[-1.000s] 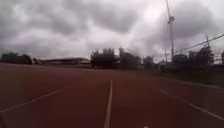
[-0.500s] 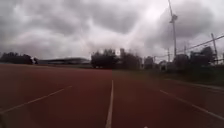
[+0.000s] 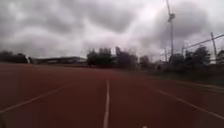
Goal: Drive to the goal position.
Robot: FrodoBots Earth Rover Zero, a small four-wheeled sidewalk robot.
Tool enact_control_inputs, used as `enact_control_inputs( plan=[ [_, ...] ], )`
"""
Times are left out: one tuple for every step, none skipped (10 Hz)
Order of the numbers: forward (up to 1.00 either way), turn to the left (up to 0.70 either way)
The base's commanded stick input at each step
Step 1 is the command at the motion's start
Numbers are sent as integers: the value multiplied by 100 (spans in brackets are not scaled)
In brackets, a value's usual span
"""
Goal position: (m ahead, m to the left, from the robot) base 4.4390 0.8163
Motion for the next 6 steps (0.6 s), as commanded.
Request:
enact_control_inputs(
  plan=[
    [70,0],
    [70,0],
    [70,0],
    [70,0],
    [70,0],
    [70,0]
  ],
)
